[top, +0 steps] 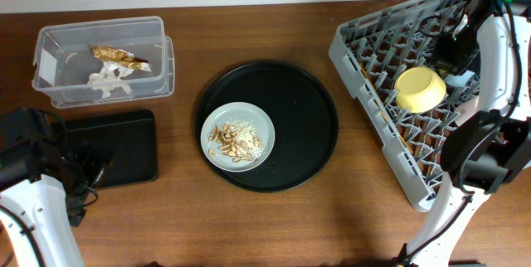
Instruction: Sort waste into correct bins and load items into the dishwasher rack
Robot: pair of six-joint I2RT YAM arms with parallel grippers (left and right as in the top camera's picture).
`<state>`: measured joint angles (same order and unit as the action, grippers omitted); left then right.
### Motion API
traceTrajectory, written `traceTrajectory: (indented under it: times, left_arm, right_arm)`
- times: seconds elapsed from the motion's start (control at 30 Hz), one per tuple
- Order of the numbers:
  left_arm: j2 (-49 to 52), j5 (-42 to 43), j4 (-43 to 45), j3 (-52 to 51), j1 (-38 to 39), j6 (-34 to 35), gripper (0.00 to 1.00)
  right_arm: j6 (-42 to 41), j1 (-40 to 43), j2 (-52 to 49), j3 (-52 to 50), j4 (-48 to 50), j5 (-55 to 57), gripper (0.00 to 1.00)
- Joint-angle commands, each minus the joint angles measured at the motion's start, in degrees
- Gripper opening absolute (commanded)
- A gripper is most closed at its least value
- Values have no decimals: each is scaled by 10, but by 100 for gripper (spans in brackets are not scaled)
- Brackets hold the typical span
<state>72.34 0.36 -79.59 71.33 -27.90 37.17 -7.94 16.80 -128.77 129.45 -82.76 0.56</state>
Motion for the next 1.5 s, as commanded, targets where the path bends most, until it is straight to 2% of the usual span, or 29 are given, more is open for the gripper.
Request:
traceTrajectory:
  times: [0.0,0.1,0.33,0.4,0.5,0.67,0.73,0.87,0.9,1.17,1.3,1.47]
  left_arm:
    - [1,-6,1,-1,-3,6,99]
    - [1,-6,1,-1,-3,6,99]
    - [1,-6,1,-1,-3,6,99]
    - [1,-6,1,-1,-3,6,99]
    - [1,-6,1,-1,-3,6,99]
    - [1,-6,1,-1,-3,6,99]
    - [1,-6,1,-1,-3,6,99]
    - [1,-6,1,-1,-3,6,99]
    - [1,-6,1,-1,-3,6,99]
    - [1,-6,1,-1,-3,6,99]
    - [1,-6,1,-1,-3,6,99]
    - [1,-6,1,-1,-3,6,99]
  right_arm:
    - [-4,-5,21,12,-12,-74,9]
    - [36,-7,21,12,-11,-125,4]
    - [43,-6,-3,-2,-8,-101,4]
    - [27,-6,-14,-3,-10,-61,4]
    - [-39,-5,-14,-2,-13,18,4]
    - [-49,-5,-10,1,-15,12,4]
    - [-40,-6,-8,1,-10,-22,4]
    - [52,-7,-6,3,2,-169,4]
    - [54,-7,-9,3,0,-168,4]
    - [51,-6,-29,-36,3,-74,4]
    - [-16,-5,-26,-26,6,-9,4]
    - [-53,-5,-26,3,-13,32,4]
